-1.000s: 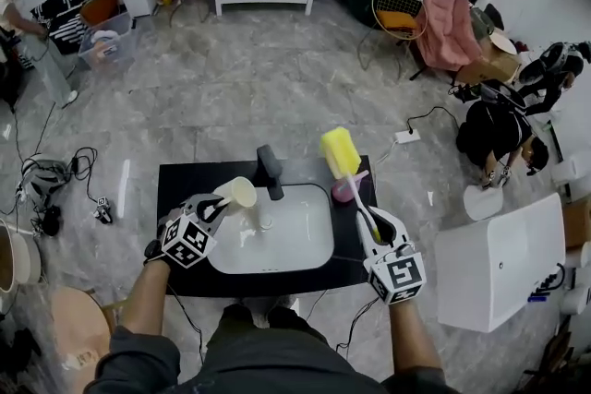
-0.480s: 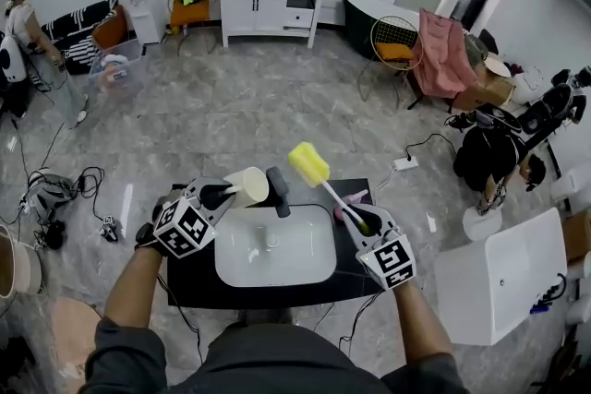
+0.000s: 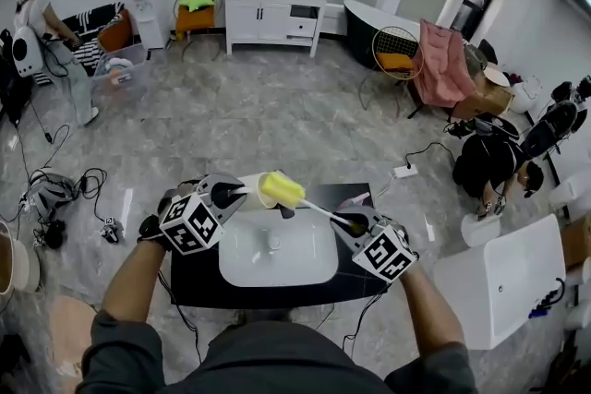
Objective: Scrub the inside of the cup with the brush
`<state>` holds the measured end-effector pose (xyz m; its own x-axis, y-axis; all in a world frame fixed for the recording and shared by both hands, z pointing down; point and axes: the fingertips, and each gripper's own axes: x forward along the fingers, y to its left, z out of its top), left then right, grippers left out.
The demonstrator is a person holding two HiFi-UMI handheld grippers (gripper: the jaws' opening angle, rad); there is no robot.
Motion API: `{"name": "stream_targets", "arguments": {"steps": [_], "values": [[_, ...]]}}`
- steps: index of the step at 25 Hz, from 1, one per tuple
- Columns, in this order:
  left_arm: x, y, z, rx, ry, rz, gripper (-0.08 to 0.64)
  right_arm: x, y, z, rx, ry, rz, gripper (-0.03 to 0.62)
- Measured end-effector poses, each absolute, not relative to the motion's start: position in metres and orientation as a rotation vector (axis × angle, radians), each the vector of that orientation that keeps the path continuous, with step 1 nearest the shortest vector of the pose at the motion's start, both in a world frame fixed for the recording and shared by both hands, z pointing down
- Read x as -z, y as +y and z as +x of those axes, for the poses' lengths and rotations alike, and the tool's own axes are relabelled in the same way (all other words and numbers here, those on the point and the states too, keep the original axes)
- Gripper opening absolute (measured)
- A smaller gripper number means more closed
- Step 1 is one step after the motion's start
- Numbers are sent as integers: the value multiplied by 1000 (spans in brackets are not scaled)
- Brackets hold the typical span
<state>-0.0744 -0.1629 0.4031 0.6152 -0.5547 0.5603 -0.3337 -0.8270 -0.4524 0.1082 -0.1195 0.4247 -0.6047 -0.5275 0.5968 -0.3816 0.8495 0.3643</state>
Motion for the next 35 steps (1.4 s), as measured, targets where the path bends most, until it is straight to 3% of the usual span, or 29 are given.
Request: {"name": "stream_targets", "arguments": {"steps": [35], "values": [[-423, -108, -34, 1078, 431, -2602, 40, -433, -113, 80, 606, -1842, 52, 37]]}}
